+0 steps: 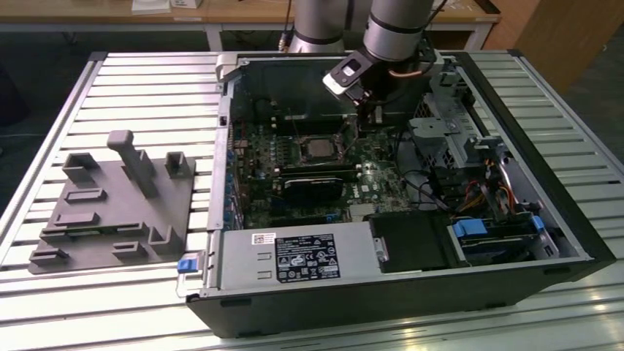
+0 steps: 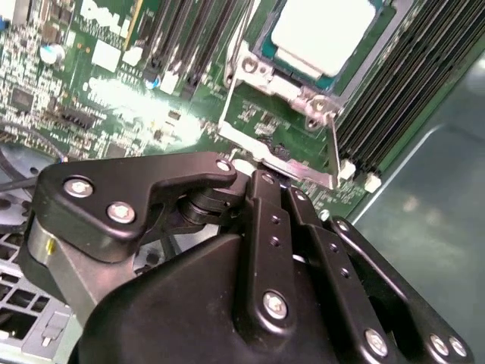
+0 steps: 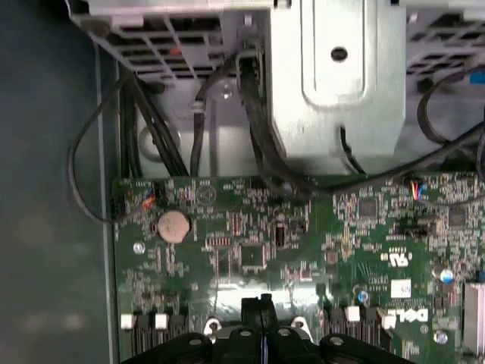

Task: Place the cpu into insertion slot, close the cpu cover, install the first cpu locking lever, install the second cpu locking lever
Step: 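Close the cpu cover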

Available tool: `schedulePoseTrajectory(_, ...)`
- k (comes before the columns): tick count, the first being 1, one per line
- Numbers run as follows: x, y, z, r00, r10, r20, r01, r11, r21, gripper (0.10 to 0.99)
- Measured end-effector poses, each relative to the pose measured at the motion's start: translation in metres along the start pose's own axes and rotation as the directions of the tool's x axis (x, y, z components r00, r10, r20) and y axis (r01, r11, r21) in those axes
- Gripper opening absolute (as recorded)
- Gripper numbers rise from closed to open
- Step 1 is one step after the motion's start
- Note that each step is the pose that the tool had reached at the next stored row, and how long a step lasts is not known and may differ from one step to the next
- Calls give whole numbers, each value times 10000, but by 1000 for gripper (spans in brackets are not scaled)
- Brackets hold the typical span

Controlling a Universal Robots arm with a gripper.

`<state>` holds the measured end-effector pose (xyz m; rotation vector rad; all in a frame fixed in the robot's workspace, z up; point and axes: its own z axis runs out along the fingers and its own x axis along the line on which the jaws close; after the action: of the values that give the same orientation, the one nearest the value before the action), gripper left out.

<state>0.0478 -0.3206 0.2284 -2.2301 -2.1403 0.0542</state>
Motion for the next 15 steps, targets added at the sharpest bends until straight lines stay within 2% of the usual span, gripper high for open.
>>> schedulePoseTrajectory(8,-11,-264,16,10000,0,-2,0,10000,-54,106)
schedulePoseTrajectory(13,-16,-371,22,10000,0,-3,0,10000,-83,106)
schedulePoseTrajectory(15,-17,-408,25,10000,-2,-6,2,9998,-177,106)
